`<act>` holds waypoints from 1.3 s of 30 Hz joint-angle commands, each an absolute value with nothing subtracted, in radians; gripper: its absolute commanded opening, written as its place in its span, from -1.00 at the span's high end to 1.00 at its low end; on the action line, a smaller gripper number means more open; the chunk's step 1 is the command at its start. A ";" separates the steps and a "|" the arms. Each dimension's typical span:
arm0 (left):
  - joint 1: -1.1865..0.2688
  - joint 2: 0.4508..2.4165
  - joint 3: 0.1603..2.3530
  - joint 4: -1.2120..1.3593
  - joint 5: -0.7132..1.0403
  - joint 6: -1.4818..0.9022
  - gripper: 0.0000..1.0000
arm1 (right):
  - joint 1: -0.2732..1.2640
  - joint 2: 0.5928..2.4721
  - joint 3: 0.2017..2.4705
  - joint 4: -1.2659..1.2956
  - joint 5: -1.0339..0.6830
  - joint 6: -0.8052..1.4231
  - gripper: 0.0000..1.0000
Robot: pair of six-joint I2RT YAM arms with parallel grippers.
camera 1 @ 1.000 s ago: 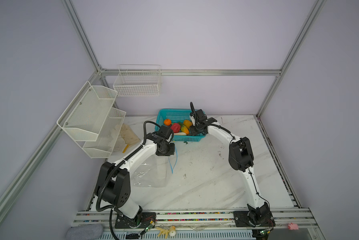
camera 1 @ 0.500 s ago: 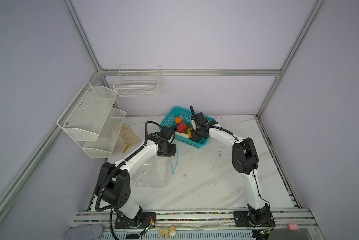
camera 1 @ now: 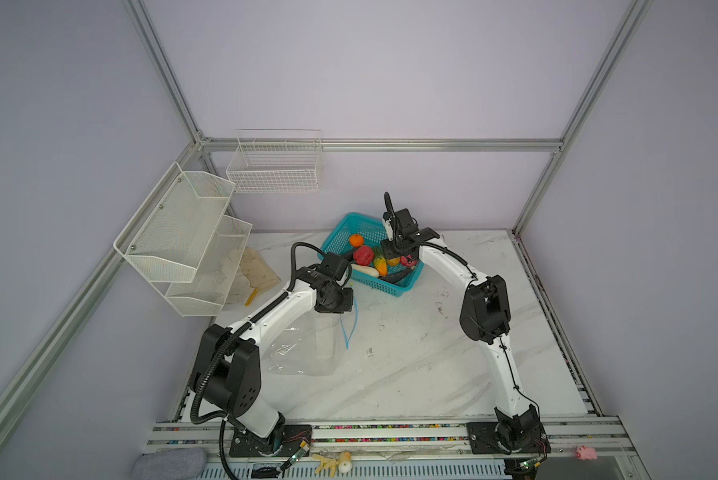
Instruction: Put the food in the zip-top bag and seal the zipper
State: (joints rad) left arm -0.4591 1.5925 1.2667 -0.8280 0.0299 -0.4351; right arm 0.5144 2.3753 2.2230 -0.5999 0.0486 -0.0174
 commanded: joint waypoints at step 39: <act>-0.467 1.584 1.327 -0.826 0.027 -0.454 1.00 | 0.494 2.653 2.477 -0.658 0.109 -0.054 -0.46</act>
